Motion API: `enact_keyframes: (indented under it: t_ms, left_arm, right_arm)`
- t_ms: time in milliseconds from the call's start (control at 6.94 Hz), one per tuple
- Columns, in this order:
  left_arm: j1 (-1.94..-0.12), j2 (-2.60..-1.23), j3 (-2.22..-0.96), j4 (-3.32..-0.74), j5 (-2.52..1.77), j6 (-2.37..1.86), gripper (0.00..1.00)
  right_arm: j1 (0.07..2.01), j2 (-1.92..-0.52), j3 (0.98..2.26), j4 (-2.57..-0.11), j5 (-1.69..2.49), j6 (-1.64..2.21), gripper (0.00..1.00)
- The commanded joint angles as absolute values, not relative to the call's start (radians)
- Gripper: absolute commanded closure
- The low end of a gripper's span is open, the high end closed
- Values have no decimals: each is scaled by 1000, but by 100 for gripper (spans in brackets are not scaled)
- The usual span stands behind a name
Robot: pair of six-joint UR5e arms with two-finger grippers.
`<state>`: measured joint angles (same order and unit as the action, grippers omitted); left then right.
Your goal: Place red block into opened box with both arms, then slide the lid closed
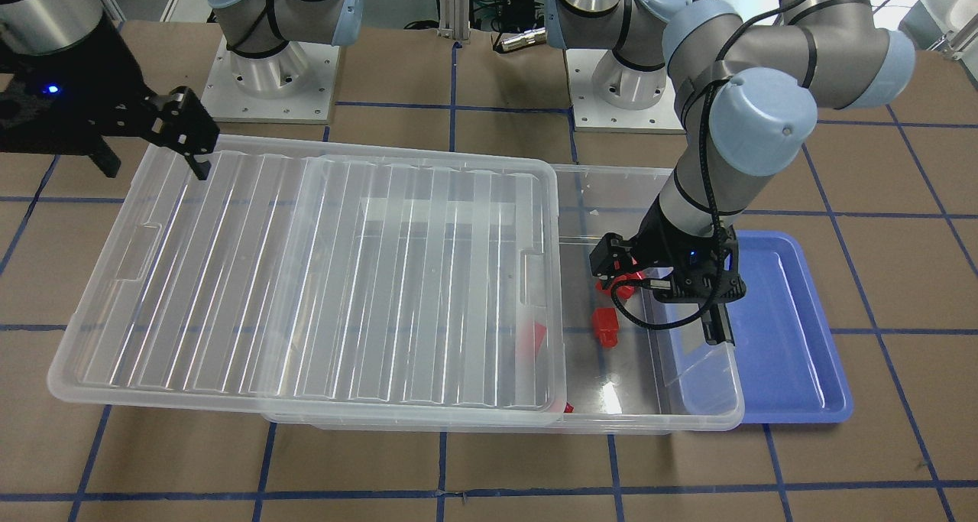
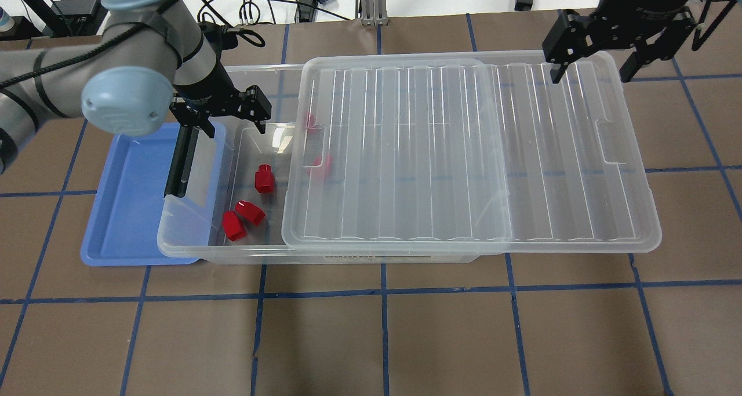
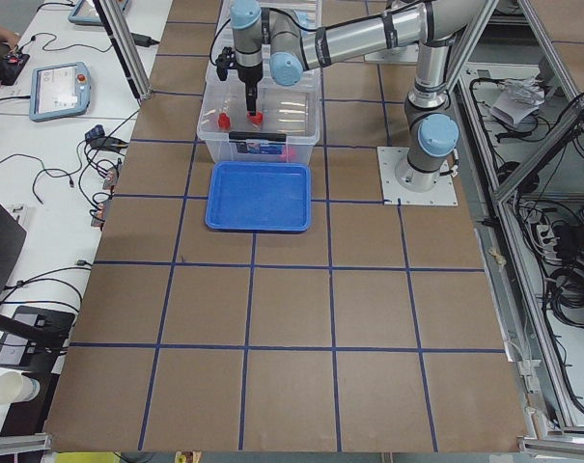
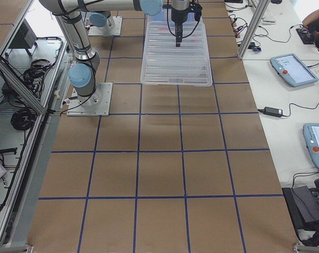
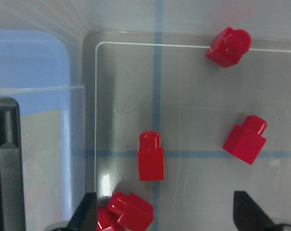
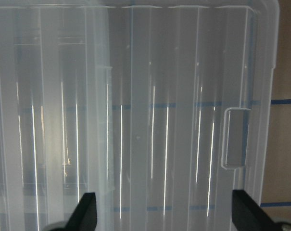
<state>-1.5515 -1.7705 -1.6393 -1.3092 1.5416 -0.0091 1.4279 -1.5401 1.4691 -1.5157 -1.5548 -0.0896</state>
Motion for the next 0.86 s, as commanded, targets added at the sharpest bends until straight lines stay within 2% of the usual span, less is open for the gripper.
enact_keyframes:
  t_ms: [0, 432, 720]
  left_arm:
    - [-1552, -1692, -1510, -1527, 1542, -9, 0]
    - [-1552, -1640, -1496, -1572, 1612, 67, 0]
    - [-1552, -1623, -1497, -1575, 1611, 71, 0]
  right_arm:
    - [1263, -1529, 1471, -1511, -1563, -177, 0]
    - [1041, -1490, 1526, -1511, -1586, -512, 0]
    - [1025, -1471, 1642, -1630, -1654, -537, 0]
